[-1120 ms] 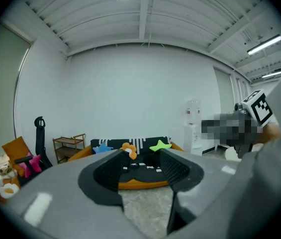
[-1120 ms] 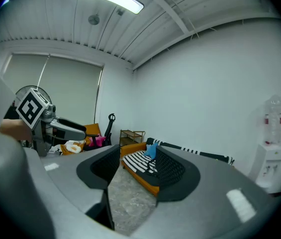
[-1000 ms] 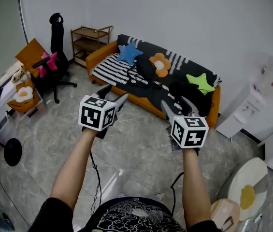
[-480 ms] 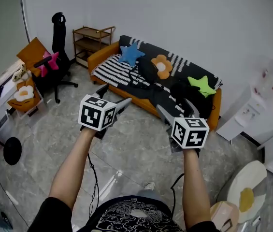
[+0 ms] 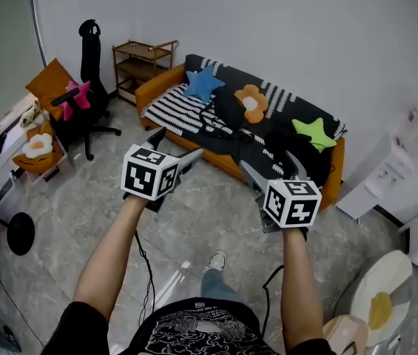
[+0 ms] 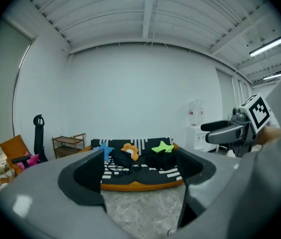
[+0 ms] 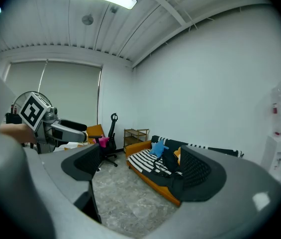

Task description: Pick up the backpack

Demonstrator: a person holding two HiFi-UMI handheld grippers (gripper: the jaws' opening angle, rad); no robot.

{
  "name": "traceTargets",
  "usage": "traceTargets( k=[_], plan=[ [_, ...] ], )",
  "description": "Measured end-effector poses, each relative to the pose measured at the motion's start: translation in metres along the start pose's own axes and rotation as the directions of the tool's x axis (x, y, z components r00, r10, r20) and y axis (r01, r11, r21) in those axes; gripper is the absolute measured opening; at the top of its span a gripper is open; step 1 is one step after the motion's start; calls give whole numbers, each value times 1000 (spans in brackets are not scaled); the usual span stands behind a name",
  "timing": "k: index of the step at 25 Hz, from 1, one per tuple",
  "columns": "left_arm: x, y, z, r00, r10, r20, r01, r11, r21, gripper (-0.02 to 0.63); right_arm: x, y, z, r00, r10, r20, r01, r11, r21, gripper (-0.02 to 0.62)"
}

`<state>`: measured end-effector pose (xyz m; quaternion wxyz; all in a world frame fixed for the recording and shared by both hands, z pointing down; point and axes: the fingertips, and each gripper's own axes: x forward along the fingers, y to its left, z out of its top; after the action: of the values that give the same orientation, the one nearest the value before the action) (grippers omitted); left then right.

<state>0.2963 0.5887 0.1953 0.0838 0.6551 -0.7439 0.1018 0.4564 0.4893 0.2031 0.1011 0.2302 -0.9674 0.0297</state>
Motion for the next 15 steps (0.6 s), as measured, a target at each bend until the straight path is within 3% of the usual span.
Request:
traceTargets(
  k=[7,15],
  plan=[
    [58,24,5,1000,13,-15,-13,1000,12,440,57,-31,0,1000,16,-8,-16,1000,9,517],
    [170,57,22,997,28,-67,-24,998,52,440,147,-106,4,999,15,-33,-14,1000,27,513]
  ],
)
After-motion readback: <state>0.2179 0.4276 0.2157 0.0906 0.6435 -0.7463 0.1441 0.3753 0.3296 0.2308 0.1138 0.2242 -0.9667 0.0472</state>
